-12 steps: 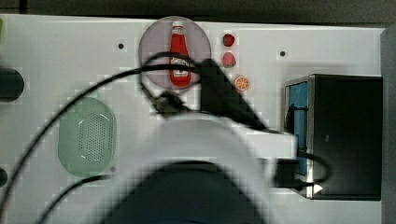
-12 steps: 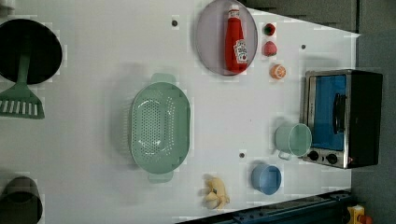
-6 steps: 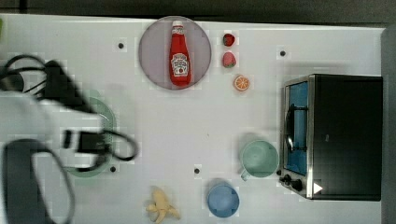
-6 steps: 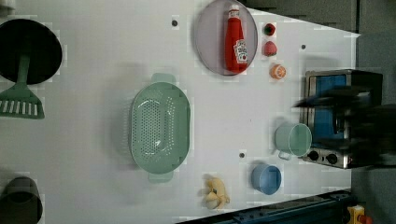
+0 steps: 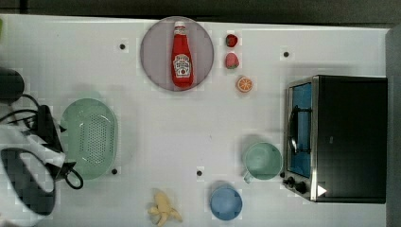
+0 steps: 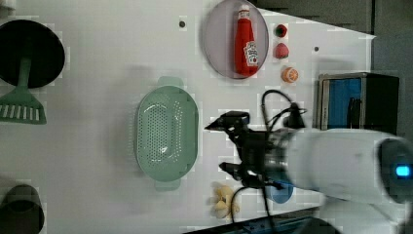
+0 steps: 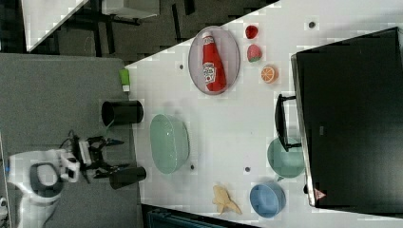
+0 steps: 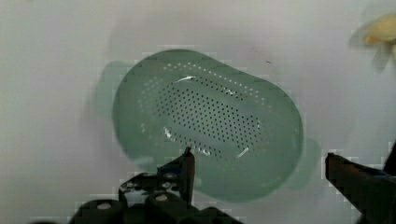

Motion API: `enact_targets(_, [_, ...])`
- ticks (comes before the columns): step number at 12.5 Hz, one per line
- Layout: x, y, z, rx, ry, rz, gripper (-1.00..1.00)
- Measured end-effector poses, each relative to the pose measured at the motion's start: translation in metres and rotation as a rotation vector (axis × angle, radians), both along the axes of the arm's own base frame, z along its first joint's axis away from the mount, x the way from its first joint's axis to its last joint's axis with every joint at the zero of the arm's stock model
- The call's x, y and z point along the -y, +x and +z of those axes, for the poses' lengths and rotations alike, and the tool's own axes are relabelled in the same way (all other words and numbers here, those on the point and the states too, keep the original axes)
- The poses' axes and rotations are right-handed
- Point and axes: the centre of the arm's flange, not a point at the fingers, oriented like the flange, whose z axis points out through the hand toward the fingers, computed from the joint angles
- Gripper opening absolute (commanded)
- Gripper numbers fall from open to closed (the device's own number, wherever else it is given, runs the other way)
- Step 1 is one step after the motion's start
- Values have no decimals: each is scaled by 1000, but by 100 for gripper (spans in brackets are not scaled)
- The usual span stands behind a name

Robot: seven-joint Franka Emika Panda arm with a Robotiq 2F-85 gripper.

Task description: Drag strainer left to right.

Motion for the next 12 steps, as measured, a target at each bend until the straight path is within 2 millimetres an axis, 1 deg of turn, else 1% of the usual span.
enact_targets(3, [-11,7,-49,28,94,-84,100])
enact_targets(5, [-11,18,-79,31,146,-134,100])
enact_targets(7, [-8,24,-125,-42,163,-183,100])
enact_targets(9, [3,29,-177,-90,168,-257,100])
enact_targets(11, [21,35,-222,-113,161,-316,100])
enact_targets(12, [30,36,-240,-124,147,-337,100])
